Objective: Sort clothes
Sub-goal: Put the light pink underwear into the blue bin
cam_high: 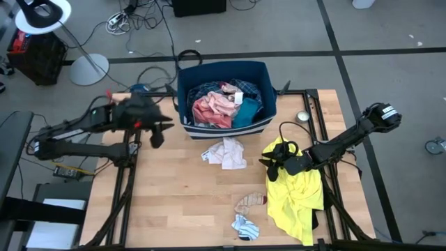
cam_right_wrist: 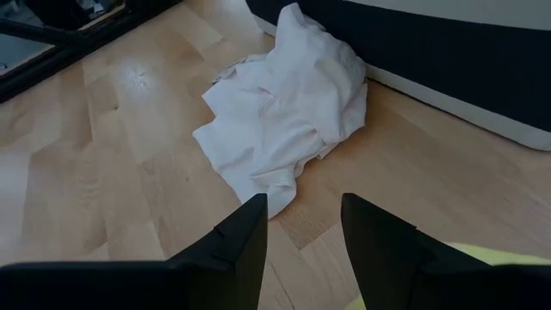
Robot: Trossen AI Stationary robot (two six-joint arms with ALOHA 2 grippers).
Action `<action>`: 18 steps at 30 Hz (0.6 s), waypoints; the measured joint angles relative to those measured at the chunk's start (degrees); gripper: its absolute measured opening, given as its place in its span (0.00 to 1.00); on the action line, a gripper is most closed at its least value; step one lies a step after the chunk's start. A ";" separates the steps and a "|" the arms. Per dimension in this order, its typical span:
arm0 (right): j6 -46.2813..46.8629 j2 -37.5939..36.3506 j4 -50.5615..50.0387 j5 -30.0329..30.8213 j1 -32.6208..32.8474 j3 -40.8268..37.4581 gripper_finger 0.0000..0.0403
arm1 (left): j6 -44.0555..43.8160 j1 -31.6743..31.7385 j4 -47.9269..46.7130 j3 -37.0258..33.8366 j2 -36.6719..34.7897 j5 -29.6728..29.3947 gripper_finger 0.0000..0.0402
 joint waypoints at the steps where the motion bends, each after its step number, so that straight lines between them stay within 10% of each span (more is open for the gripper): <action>1: 0.06 -0.02 0.00 -0.02 0.00 0.00 0.37 | -1.30 -0.97 0.97 -2.60 -2.76 0.23 0.28; 10: 0.06 0.00 0.29 -0.02 -0.04 0.00 0.37 | -3.19 -9.60 25.90 -31.61 -25.31 8.77 0.28; 18: -1.60 0.00 0.65 -0.44 -1.81 0.00 0.37 | -2.83 -10.07 37.41 -49.77 -29.84 5.64 0.28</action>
